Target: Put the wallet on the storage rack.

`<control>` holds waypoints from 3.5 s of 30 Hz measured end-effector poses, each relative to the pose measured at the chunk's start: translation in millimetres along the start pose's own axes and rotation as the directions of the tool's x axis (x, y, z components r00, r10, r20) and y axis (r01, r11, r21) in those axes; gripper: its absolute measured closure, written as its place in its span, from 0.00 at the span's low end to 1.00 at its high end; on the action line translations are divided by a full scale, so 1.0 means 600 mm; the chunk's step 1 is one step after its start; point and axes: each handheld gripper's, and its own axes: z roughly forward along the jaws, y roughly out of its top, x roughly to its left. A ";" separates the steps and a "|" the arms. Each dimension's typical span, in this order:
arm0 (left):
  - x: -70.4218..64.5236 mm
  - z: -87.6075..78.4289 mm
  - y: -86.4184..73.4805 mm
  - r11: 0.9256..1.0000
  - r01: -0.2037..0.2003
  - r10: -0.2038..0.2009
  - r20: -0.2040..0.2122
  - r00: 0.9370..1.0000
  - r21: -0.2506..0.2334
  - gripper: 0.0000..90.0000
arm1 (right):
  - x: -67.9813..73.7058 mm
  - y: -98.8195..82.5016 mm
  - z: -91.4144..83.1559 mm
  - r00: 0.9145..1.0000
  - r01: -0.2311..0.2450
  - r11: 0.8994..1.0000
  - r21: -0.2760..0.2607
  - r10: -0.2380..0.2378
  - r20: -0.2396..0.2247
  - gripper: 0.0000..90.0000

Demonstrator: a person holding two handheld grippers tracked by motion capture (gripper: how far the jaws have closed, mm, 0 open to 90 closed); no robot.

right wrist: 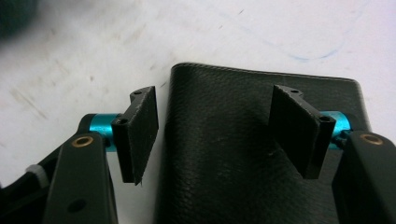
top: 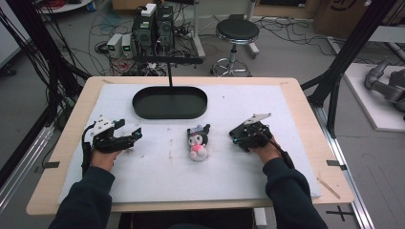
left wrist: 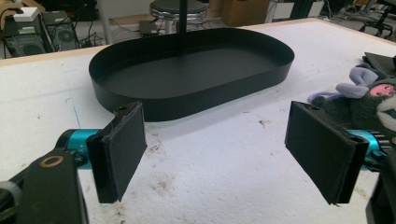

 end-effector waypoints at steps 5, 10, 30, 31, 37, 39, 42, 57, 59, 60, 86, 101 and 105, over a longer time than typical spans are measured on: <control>0.000 -0.001 0.000 1.000 0.000 0.000 -0.003 1.000 0.002 0.23 | 0.006 0.002 -0.008 0.997 0.083 0.996 0.010 -0.083 0.003 0.76; 0.002 -0.004 -0.001 1.000 0.008 -0.008 -0.010 1.000 0.006 0.23 | 0.003 -0.014 -0.035 0.979 0.195 0.981 0.024 -0.193 -0.060 0.92; 0.003 -0.002 -0.002 1.000 0.014 -0.014 -0.018 1.000 0.011 0.23 | -0.035 -0.020 -0.056 0.969 -0.222 0.975 -0.026 0.223 0.107 0.41; 0.003 -0.002 -0.002 1.000 0.018 -0.018 -0.018 1.000 0.012 0.23 | -0.031 -0.017 -0.050 0.966 -0.230 0.973 -0.025 0.231 0.118 0.41; 0.003 -0.003 -0.002 1.000 0.018 -0.018 -0.019 1.000 0.015 0.23 | 0.001 -0.005 -0.009 0.974 -0.134 0.989 0.058 0.121 0.193 0.48; 0.004 -0.002 -0.003 1.000 0.018 -0.018 -0.019 1.000 0.014 0.23 | 0.007 -0.003 -0.009 0.976 -0.087 0.994 0.073 0.071 0.204 0.57; 0.003 -0.003 -0.002 1.000 0.019 -0.019 -0.019 1.000 0.015 0.23 | 0.007 -0.003 -0.013 0.980 -0.069 0.995 0.074 0.053 0.191 0.71; 0.005 -0.003 -0.002 1.000 0.026 -0.026 -0.023 0.999 0.007 0.23 | 0.014 0.010 -0.078 0.999 -0.035 0.993 -0.114 0.039 0.031 0.96; 0.005 -0.003 -0.002 1.000 0.026 -0.026 -0.023 0.999 0.007 0.23 | 0.016 0.016 -0.093 0.999 -0.036 0.987 -0.158 0.041 0.026 0.97; 0.005 -0.003 -0.002 1.000 0.025 -0.025 -0.022 0.999 0.009 0.23 | 0.012 0.017 -0.109 0.998 -0.061 0.977 -0.205 0.066 0.020 0.98; 0.004 -0.003 -0.003 1.000 0.021 -0.021 -0.027 0.999 0.015 0.23 | -0.052 -0.007 -0.122 0.935 -0.200 0.918 -0.342 0.284 0.215 0.74; 0.004 -0.004 -0.002 1.000 0.021 -0.021 -0.016 1.000 0.001 0.23 | -0.053 -0.031 -0.115 0.985 -0.168 0.915 -0.367 0.174 -0.018 0.30; 0.006 -0.005 -0.002 1.000 0.023 -0.023 -0.016 1.000 0.002 0.23 | -0.053 -0.030 -0.115 0.983 -0.181 0.909 -0.376 0.175 -0.052 0.31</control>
